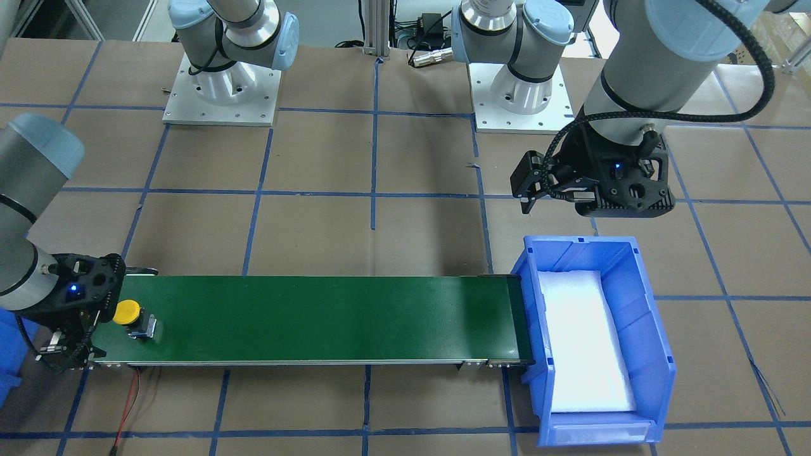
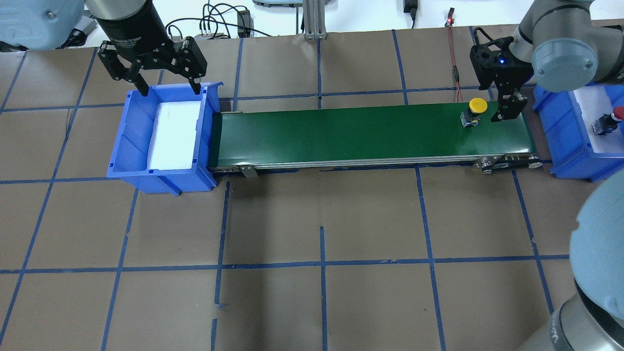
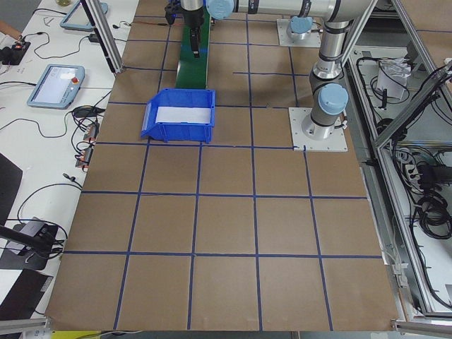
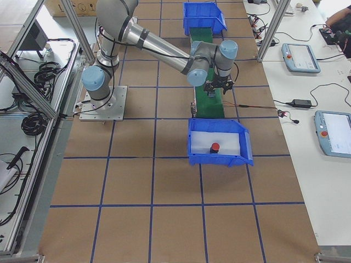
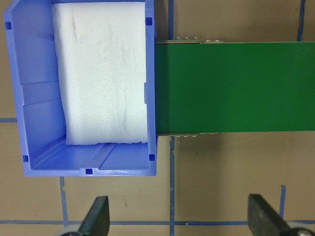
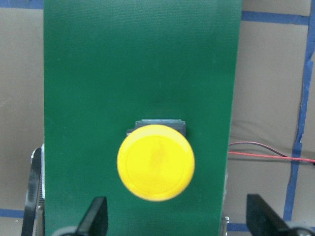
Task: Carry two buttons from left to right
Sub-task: 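Grasp the yellow button on the belt with the right gripper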
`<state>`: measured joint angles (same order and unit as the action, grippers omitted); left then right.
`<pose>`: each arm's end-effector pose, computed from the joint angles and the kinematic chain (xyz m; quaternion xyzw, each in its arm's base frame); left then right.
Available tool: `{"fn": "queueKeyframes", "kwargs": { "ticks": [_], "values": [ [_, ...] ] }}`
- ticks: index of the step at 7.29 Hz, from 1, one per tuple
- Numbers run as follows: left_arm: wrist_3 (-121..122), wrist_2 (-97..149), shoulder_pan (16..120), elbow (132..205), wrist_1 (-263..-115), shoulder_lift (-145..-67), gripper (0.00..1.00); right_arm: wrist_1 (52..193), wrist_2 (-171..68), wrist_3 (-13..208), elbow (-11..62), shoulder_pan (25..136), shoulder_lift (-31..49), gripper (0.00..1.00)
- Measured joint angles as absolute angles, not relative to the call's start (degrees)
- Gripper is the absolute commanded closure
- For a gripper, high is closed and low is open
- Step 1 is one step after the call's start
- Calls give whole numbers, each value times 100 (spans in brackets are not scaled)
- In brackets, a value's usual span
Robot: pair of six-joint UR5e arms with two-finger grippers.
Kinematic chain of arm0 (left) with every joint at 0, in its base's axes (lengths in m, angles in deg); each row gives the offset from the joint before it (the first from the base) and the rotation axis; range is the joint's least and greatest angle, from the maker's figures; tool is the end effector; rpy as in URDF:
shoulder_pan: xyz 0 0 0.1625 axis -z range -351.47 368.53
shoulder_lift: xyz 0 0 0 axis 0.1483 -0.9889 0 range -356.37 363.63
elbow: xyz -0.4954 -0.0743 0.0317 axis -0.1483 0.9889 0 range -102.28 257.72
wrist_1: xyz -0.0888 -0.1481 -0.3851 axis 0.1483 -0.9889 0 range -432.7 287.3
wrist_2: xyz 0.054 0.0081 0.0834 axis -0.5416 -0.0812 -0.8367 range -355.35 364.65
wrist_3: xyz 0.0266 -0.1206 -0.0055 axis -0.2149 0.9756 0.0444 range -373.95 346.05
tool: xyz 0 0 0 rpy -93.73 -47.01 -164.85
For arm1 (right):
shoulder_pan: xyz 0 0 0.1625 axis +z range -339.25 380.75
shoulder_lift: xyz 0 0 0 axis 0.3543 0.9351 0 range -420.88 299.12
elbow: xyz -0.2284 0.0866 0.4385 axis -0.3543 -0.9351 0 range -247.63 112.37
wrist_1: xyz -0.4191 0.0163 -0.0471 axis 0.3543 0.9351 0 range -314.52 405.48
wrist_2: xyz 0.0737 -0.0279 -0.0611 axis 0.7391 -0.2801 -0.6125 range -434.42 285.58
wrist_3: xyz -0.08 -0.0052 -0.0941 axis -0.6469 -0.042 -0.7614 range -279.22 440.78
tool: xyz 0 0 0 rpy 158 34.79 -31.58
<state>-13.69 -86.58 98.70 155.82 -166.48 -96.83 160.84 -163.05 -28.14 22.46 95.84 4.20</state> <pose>-0.1324 -0.5855 0.5386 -0.0006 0.9997 0.0203 0.0108 -0.0421 -0.6871 0.3254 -0.7314 0.6818 -0.0121 0.0029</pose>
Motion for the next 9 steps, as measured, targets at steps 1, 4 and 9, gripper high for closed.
{"fn": "queueKeyframes", "kwargs": {
  "ticks": [1,4,9],
  "values": [
    [-1369,-8658,9870,15584,-16648,-9683,0,16148,-16314,-2810,2312,9587,425,0],
    [-1369,-8658,9870,15585,-16648,-9683,0,16199,-16318,-2803,2443,9590,433,10],
    [-1369,-8658,9870,15586,-16648,-9675,0,16470,-16333,-2934,2455,9588,422,91]
  ]
}}
